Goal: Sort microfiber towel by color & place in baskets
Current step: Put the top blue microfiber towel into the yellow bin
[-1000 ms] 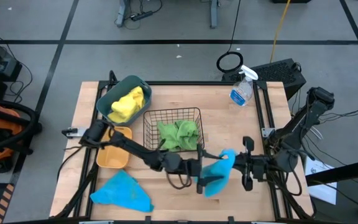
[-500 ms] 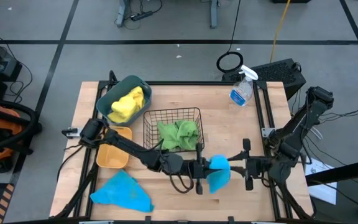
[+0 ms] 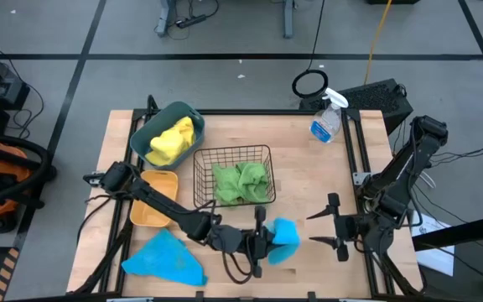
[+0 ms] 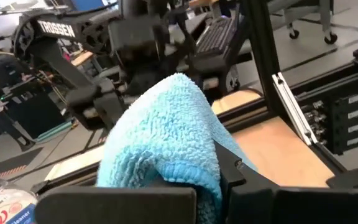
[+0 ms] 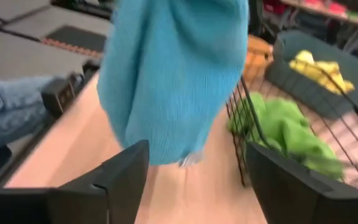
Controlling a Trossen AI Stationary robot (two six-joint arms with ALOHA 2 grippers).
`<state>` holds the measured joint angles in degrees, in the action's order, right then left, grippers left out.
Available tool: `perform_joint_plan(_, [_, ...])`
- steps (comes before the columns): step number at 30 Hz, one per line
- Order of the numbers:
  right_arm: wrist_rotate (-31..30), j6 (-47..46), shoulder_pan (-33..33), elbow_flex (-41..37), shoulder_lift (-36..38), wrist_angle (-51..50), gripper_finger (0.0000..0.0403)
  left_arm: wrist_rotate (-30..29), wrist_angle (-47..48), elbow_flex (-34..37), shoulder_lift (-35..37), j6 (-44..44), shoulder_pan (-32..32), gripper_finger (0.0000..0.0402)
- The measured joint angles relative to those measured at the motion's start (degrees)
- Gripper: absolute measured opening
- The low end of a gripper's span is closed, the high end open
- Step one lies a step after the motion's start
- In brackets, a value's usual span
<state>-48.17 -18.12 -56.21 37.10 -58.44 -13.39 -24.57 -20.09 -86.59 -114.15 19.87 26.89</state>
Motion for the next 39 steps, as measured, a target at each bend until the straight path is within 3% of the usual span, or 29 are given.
perform_joint_plan(6, [0.37, 8.87, 0.04, 0.00, -2.41, 12.04, 0.0278, -0.53, 0.09, 0.00, 0.00, -0.51, 0.02, 0.0007])
perform_joint_plan(14, [0.77, 17.03, 5.05, 0.00, -11.98, 28.72, 0.0309, -1.30, 0.10, 0.00, 0.00, -1.47, -0.90, 0.0007])
perform_joint_plan(17, [6.04, 20.00, 8.41, 0.02, -14.69, 33.89, 0.0301, -1.40, 0.04, 0.00, 0.00, -0.39, -1.19, 0.0007])
perform_joint_plan(21, [7.95, 20.95, 12.74, 0.02, -15.54, 39.07, 0.0240, -1.78, 0.83, 0.00, 0.53, 0.31, -1.38, 0.0007])
perform_joint_plan(28, [8.63, 23.70, 17.93, 0.00, -11.45, 38.23, 0.0027, -4.31, 8.63, 0.00, 3.91, -3.93, -1.59, 0.0009])
perform_joint_plan(32, [8.52, 24.61, 20.49, -0.04, -9.08, 36.80, 0.0018, -5.98, 8.64, -0.02, 4.04, -6.05, -2.63, 0.0047])
perform_joint_plan(39, [7.55, 21.90, 24.61, -0.02, -4.72, 28.06, 0.0006, -7.41, 17.24, 0.02, 8.87, -6.29, -2.52, 0.0175])
